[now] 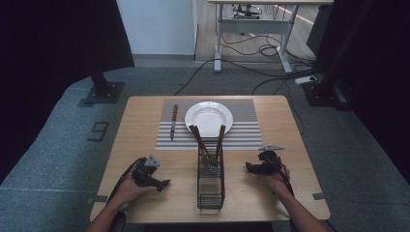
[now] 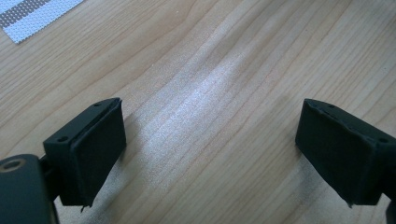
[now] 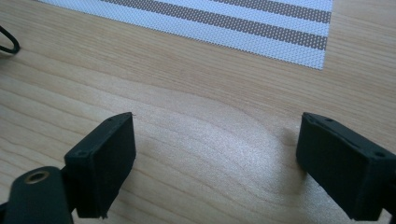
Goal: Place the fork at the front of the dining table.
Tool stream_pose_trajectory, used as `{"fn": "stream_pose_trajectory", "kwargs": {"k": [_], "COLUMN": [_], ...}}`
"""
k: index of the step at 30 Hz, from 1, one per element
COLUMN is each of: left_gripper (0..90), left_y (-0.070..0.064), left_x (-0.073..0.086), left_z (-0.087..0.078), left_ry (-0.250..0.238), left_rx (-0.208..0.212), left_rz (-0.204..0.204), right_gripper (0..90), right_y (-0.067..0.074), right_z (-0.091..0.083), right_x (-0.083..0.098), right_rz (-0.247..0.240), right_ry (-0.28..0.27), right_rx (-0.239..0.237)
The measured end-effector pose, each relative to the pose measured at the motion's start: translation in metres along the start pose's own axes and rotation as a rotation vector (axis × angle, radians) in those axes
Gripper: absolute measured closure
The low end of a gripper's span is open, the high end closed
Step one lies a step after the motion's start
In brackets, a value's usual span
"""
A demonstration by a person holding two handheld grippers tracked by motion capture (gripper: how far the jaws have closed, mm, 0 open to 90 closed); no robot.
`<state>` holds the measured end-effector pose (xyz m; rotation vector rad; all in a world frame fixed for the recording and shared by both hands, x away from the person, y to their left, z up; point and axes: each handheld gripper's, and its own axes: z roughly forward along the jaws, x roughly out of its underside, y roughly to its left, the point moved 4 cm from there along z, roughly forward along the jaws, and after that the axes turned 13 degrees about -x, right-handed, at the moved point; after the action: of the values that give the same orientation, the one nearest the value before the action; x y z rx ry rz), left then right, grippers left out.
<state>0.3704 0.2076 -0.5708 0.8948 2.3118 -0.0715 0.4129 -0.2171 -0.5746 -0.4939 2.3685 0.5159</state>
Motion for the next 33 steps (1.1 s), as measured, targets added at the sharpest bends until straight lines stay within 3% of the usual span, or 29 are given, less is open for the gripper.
{"fn": "stream_pose_trajectory", "kwargs": {"k": [11, 24, 33], "left_gripper": [8.7, 8.7, 8.6], "left_y": [0.001, 0.001, 0.001], "left_x": [0.001, 0.001, 0.001], "left_z": [-0.001, -0.002, -0.001], "left_ry": [0.006, 0.007, 0.007], "left_rx": [0.004, 0.005, 0.005], "left_rz": [0.008, 0.009, 0.009], "right_gripper": [19.1, 21.7, 25.1], "right_y": [0.007, 0.031, 0.047], "right_z": [-0.019, -0.039, -0.047], "right_x": [-0.012, -0.022, -0.026], "right_rz": [-0.020, -0.076, -0.106], "right_ry": [-0.098, -0.192, -0.223], "right_rx": [-0.019, -0.127, -0.173]}}
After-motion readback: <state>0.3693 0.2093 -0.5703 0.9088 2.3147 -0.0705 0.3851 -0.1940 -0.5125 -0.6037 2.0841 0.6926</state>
